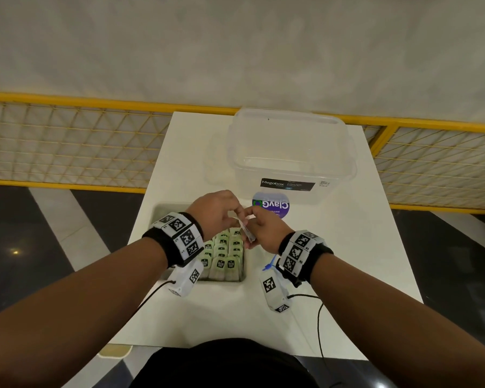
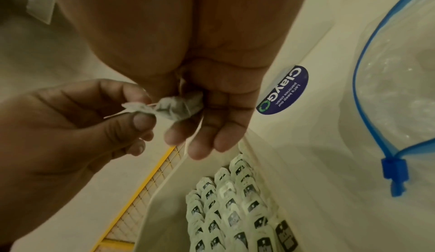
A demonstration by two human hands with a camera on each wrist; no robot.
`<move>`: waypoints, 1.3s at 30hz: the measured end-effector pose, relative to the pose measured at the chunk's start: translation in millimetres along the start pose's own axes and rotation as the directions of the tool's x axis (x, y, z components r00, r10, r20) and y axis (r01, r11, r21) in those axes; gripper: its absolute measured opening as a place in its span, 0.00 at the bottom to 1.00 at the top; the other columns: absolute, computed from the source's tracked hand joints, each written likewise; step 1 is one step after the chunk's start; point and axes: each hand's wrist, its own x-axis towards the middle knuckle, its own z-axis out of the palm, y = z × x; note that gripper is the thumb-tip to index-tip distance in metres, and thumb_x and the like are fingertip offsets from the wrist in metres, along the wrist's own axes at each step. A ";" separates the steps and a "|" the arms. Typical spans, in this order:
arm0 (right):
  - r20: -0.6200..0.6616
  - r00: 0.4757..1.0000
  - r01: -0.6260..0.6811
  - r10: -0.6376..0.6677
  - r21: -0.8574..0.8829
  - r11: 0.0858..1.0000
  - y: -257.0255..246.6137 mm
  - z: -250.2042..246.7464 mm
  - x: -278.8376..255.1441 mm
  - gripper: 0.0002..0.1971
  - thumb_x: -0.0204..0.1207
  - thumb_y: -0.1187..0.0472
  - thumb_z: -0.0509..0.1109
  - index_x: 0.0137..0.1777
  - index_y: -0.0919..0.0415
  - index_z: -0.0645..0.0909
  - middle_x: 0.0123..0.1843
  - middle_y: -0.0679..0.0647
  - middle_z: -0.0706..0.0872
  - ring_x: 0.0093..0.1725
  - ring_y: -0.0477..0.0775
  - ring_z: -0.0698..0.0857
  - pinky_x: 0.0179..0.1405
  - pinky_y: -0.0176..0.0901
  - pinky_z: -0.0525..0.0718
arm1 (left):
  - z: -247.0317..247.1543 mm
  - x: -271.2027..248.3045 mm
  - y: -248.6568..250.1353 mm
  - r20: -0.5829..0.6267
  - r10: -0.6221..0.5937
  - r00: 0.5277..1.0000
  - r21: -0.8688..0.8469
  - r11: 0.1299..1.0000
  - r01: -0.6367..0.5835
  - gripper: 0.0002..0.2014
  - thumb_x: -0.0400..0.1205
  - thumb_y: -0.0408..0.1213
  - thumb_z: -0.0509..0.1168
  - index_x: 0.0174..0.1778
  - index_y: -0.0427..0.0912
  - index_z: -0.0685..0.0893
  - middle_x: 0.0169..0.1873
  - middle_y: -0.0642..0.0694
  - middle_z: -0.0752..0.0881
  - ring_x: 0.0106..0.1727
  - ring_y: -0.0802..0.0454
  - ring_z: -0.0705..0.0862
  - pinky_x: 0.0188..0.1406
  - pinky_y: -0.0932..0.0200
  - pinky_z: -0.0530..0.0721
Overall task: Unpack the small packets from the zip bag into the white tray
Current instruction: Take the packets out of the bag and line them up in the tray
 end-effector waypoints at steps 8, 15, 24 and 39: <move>-0.108 0.973 0.149 -0.206 -0.391 0.908 -3.4 7.2 2.9 0.04 0.74 0.59 0.72 0.48 0.54 0.84 0.45 0.49 0.88 0.45 0.50 0.85 0.46 0.43 0.83 | -23.4 -5.6 -2.8 0.105 -0.136 0.985 0.171 0.978 0.117 0.02 0.78 0.46 0.71 0.45 0.55 0.85 0.38 0.59 0.86 0.38 0.60 0.82 0.41 0.63 0.77; -0.180 0.957 0.130 -0.227 -0.431 0.893 -5.0 13.6 9.1 0.12 0.71 0.47 0.77 0.39 0.54 0.84 0.35 0.51 0.85 0.37 0.52 0.84 0.40 0.46 0.81 | -28.9 -4.6 5.9 0.045 -0.078 0.996 0.076 0.994 0.074 0.01 0.78 0.43 0.70 0.44 0.54 0.85 0.37 0.59 0.84 0.35 0.65 0.78 0.43 0.61 0.77; -0.189 0.965 0.065 -0.182 -0.499 0.864 8.2 8.4 10.7 0.12 0.73 0.54 0.77 0.52 0.56 0.82 0.48 0.49 0.86 0.38 0.42 0.80 0.45 0.41 0.79 | -16.7 -12.3 -17.0 0.161 -0.269 0.950 0.230 0.946 0.229 0.06 0.79 0.43 0.70 0.49 0.49 0.87 0.35 0.55 0.83 0.41 0.52 0.82 0.41 0.61 0.76; -0.118 0.947 -0.321 0.300 -0.267 0.909 19.4 13.8 9.6 0.16 0.75 0.65 0.64 0.62 0.58 0.68 0.43 0.63 0.89 0.34 0.63 0.91 0.39 0.62 0.91 | 83.7 -6.7 -103.3 0.567 -0.555 0.609 0.665 0.744 0.059 0.16 0.69 0.52 0.73 0.45 0.46 0.89 0.42 0.48 0.86 0.37 0.50 0.84 0.38 0.58 0.87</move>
